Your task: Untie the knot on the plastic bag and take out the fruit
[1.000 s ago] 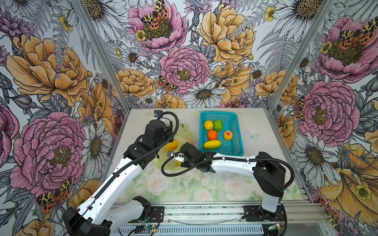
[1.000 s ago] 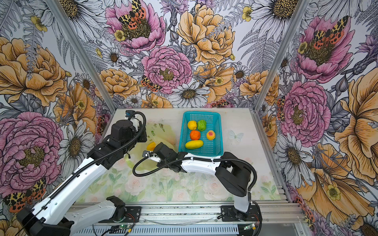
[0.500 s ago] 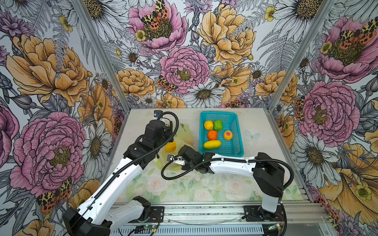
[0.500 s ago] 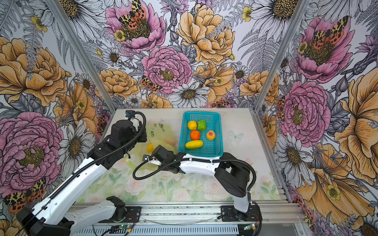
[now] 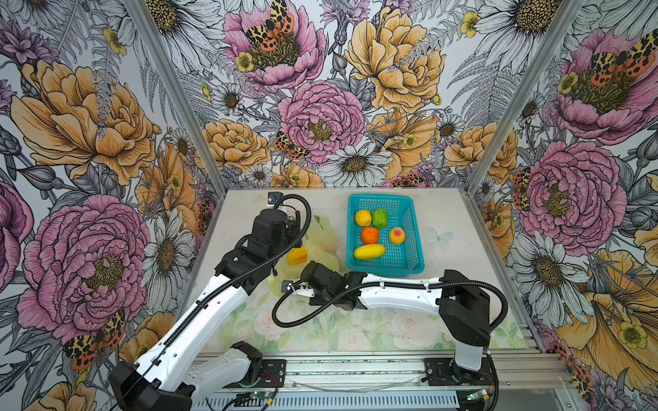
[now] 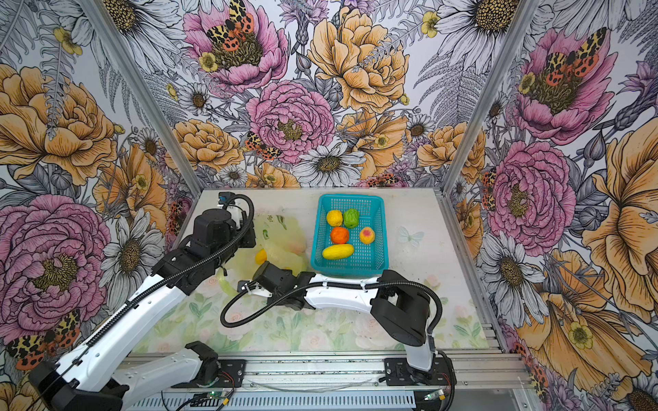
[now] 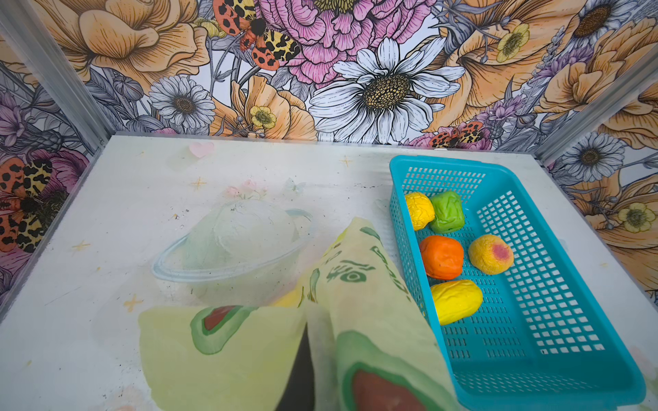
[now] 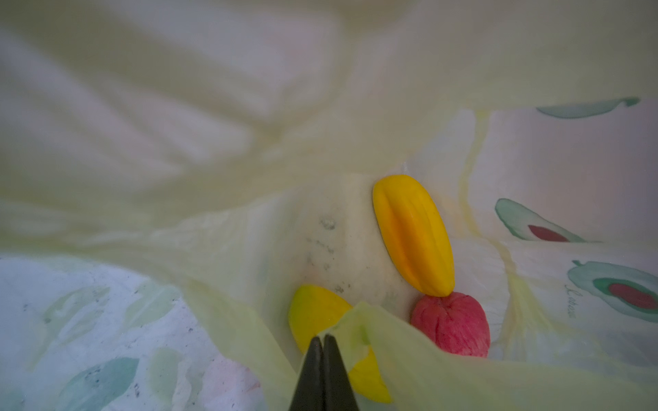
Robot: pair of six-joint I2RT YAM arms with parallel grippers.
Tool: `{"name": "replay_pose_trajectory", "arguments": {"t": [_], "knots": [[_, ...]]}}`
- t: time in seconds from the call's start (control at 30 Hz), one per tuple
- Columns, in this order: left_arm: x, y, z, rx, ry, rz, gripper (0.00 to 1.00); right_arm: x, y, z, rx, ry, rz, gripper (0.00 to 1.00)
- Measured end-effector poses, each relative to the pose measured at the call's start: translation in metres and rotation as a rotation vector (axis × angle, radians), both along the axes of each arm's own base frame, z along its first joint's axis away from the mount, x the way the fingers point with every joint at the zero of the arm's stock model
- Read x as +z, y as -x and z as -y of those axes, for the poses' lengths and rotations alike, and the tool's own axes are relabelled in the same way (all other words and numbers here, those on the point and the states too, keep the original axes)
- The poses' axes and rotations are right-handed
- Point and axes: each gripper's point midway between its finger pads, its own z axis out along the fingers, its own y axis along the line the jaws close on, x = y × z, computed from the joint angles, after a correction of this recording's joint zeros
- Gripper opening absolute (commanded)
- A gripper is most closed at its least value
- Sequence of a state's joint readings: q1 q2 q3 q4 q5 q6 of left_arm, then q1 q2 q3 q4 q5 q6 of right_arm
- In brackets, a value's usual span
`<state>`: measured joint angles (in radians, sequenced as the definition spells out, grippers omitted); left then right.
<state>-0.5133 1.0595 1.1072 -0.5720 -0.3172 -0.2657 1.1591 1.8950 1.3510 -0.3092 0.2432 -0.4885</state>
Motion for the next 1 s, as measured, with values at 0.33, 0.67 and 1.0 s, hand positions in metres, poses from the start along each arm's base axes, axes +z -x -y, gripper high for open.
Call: {"name": "replay_pose_trajectory", "arguments": {"t": [0.33,0.67,1.0], "knots": [[0.000,0.000,0.000,0.000,0.000,0.000,0.00,-0.034,-0.031,-0.006,-0.061,0.068,-0.012,0.24],[0.000,0.000,0.000,-0.002,0.001,-0.001,0.00,-0.043,-0.057,0.019,-0.151,0.104,-0.043,0.58],[0.000,0.000,0.001,-0.004,0.001,-0.001,0.00,-0.052,-0.059,0.041,-0.182,0.118,-0.105,0.71]]}}
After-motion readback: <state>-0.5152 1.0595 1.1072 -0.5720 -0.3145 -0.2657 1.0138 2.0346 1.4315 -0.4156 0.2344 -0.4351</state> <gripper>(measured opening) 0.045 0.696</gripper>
